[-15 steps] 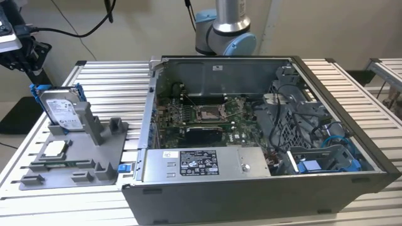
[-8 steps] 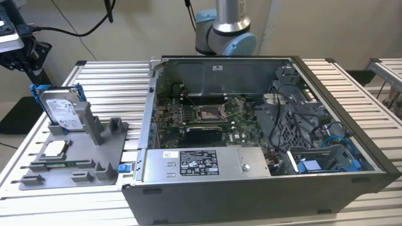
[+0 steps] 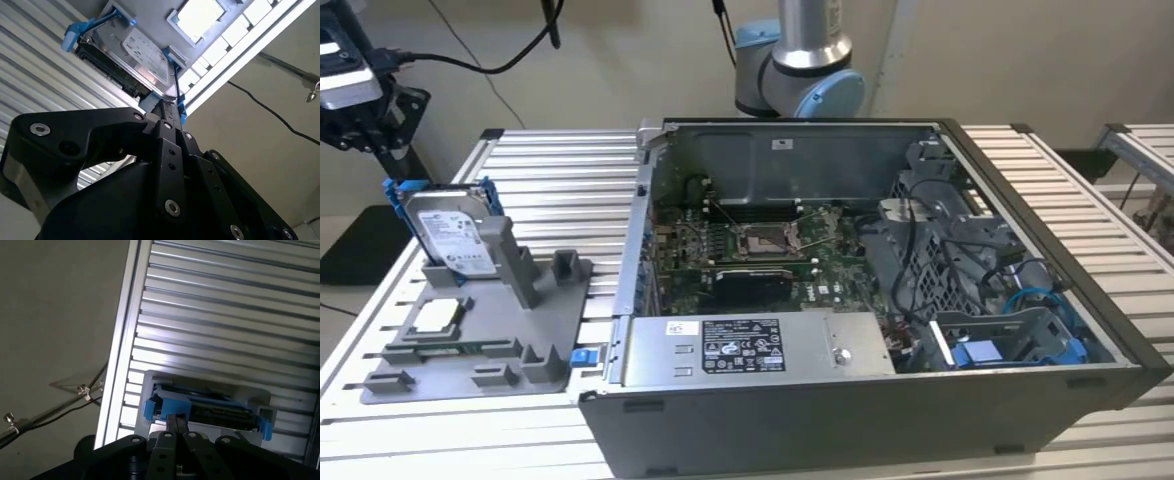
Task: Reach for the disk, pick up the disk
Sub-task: 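Pick up the disk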
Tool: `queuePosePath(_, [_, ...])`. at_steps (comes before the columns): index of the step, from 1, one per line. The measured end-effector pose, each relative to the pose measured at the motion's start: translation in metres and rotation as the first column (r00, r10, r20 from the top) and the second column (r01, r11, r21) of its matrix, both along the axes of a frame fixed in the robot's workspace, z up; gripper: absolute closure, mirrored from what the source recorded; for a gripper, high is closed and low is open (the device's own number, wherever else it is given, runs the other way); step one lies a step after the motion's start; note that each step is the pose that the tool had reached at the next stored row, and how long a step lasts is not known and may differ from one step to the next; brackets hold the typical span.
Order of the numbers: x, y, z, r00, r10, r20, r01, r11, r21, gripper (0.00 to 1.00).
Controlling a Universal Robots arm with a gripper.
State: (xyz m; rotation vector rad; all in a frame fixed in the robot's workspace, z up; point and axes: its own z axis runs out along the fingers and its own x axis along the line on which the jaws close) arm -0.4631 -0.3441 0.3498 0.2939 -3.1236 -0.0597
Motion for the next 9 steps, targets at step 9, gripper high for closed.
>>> queuePosePath(9, [0.0,0.0,0.0,0.993,0.118,0.0001,-0.118,0.993,0.0,1.0])
